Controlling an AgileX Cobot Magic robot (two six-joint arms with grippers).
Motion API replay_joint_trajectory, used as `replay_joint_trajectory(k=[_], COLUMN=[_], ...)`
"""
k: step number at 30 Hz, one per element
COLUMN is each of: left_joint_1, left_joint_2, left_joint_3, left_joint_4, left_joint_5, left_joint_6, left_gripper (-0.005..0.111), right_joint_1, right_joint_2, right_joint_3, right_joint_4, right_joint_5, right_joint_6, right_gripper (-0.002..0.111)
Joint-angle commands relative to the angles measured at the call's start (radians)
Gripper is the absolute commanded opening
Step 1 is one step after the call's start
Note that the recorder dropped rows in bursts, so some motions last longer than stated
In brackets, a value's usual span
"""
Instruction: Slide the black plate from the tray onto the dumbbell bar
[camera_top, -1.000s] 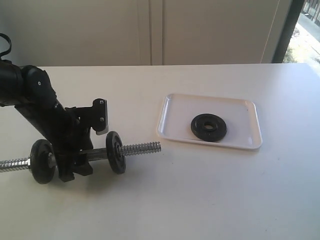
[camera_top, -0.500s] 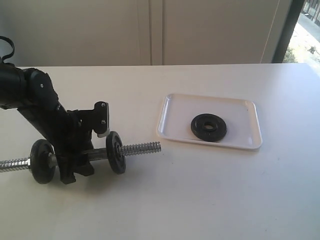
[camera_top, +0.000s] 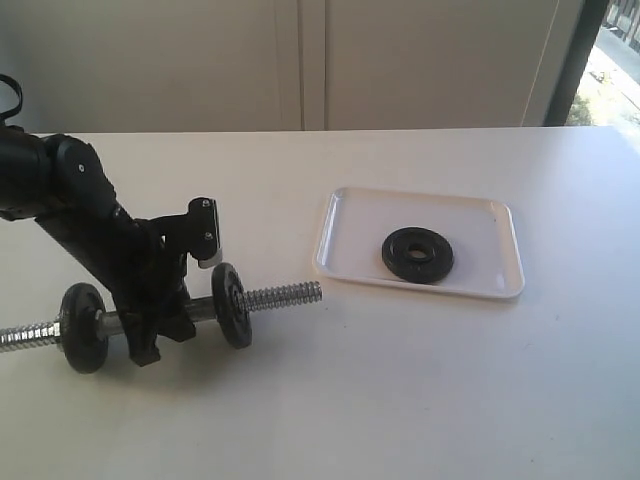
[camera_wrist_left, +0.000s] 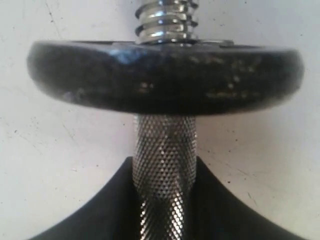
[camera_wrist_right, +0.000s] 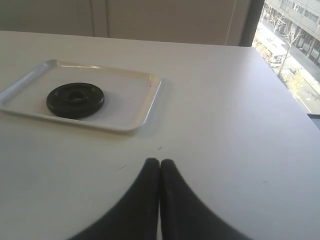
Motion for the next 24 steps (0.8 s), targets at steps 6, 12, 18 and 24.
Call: replay_joint_trajectory(k=[6,12,18,24], left_joint_1=[-0.001,-0.001,-0.001,-0.001], left_joint_2=[-0.078,-0.112,-0.138,-0.140], left_joint_3=[0.002,0.002,0.002,0.002], left_joint_4=[-0.048,-0.055,-0.069,-0.069], left_joint_5=[0.056,0.059,0.059,0.057], left_joint_6=[-0.004,-0.004,-0.004,-0.004], left_gripper=[0.000,0.000,0.000,0.000], right_joint_1=[-0.002,-0.002,-0.002,-0.002], right_joint_2=[-0.005,-0.005,-0.005,-0.005], right_joint_3=[-0.002,-0.002,-0.002,-0.002], right_joint_4=[-0.014,-0.015,-0.001,0.001], right_joint_5=[-0.019,-0.214,-0.459,-0.598], right_joint_6=[0.002,0.002,0.008,0.015], right_gripper=[0.000,0.000,0.000,0.000])
